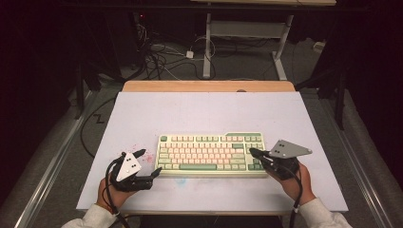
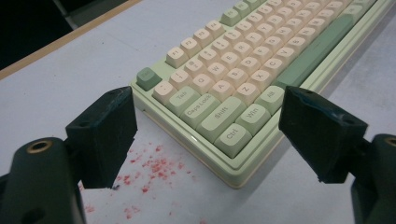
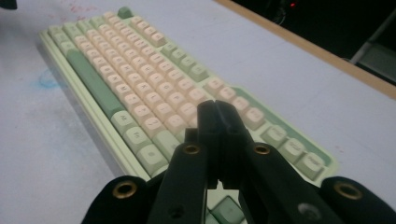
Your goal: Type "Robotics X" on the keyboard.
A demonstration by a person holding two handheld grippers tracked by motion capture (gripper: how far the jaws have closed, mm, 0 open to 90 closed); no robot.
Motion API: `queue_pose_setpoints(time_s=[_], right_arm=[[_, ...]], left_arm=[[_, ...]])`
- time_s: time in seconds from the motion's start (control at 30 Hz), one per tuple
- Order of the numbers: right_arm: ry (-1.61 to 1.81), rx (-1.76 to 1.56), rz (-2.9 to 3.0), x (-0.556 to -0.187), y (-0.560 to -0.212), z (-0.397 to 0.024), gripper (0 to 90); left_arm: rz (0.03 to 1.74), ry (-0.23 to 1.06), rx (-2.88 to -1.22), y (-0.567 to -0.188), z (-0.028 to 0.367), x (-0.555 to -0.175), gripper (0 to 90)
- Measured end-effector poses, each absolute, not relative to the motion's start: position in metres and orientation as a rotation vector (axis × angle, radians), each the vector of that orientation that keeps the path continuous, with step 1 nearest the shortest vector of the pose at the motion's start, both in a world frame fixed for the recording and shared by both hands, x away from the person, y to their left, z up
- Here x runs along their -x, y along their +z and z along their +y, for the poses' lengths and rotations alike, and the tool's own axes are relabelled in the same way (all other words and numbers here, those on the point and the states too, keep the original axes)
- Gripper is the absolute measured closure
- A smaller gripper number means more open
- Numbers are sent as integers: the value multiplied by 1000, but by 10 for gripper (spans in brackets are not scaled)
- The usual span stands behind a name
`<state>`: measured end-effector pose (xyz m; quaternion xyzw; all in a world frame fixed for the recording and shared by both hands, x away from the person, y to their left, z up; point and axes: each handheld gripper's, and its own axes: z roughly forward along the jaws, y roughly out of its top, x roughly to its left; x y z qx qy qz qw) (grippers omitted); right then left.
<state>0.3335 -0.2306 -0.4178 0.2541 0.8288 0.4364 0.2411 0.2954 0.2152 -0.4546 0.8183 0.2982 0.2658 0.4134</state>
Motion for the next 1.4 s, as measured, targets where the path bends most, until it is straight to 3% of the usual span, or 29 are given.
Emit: queue_pose_setpoints(time_s=[0.3, 1.03, 1.27, 1.33, 1.37, 1.4], right_arm=[[1096, -665, 2401, -346, -437, -208, 900], [992, -676, 2459, -354, -455, -200, 900], [986, -684, 2458, -354, -456, -200, 900], [987, -681, 2455, -354, -457, -200, 900], [987, -681, 2455, -354, -457, -200, 900], [986, -687, 2453, -353, -457, -200, 900]], left_arm=[[745, 663, -2075, -455, 215, -295, 185], [736, 646, -2075, -453, 211, -297, 217], [750, 578, -2060, -444, 205, -307, 353], [739, 554, -2058, -440, 202, -312, 478], [734, 542, -2059, -439, 201, -313, 478], [722, 531, -2067, -438, 200, -315, 586]])
